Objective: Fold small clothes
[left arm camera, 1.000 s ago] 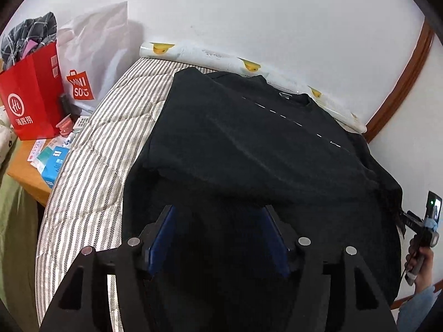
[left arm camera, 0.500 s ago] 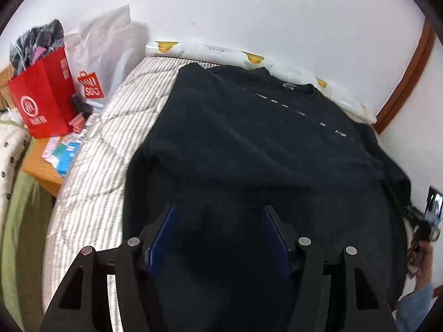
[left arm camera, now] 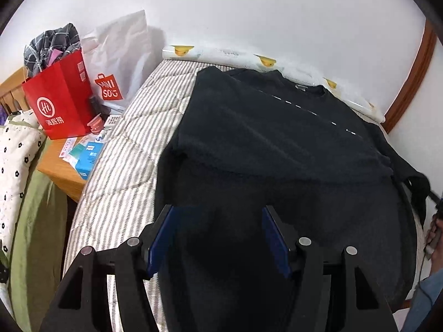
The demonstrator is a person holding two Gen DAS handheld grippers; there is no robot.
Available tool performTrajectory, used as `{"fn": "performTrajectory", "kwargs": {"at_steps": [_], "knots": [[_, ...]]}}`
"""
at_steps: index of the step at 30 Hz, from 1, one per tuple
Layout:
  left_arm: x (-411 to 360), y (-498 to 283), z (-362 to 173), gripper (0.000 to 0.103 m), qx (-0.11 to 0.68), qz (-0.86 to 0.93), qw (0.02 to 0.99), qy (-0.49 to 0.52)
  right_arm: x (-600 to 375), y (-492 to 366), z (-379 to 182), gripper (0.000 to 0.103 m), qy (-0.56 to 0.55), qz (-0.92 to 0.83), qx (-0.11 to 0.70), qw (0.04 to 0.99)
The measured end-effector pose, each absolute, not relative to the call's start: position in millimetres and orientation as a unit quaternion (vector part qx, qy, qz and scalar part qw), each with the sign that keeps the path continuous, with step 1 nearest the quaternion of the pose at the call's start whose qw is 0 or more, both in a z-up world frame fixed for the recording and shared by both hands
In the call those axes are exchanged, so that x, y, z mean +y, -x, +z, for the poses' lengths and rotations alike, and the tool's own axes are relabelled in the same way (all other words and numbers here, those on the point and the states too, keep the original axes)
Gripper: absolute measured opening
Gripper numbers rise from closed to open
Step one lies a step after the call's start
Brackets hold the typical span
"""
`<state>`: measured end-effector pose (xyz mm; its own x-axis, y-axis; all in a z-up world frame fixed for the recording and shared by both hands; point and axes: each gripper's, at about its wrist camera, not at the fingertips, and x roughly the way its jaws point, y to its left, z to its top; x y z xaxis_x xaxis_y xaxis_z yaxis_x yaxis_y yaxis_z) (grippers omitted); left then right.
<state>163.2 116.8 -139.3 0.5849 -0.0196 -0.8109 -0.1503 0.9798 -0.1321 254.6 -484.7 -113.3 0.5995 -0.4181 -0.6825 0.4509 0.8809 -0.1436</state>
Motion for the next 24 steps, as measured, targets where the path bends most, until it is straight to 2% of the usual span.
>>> {"fn": "performTrajectory", "kwargs": {"at_steps": [8, 14, 19, 24], "knots": [[130.2, -164.3, -143.1, 0.061, 0.448, 0.030, 0.886, 0.121, -385.0, -264.5, -30.7, 0.006, 0.001, -0.134, 0.288, 0.948], [137.0, -169.2, -142.3, 0.061, 0.440, 0.024, 0.888, 0.132, -278.7, -292.2, -2.7, 0.005, 0.029, -0.033, 0.258, 0.965], [140.1, -172.6, -144.4, 0.062, 0.444, 0.024, 0.886, 0.135, -193.3, -304.3, -27.7, 0.006, 0.056, 0.051, 0.272, 0.959], [138.4, -174.0, -146.8, 0.062, 0.453, 0.019, 0.883, 0.124, -143.7, -313.9, -111.2, 0.007, 0.118, 0.085, 0.343, 0.928]]}}
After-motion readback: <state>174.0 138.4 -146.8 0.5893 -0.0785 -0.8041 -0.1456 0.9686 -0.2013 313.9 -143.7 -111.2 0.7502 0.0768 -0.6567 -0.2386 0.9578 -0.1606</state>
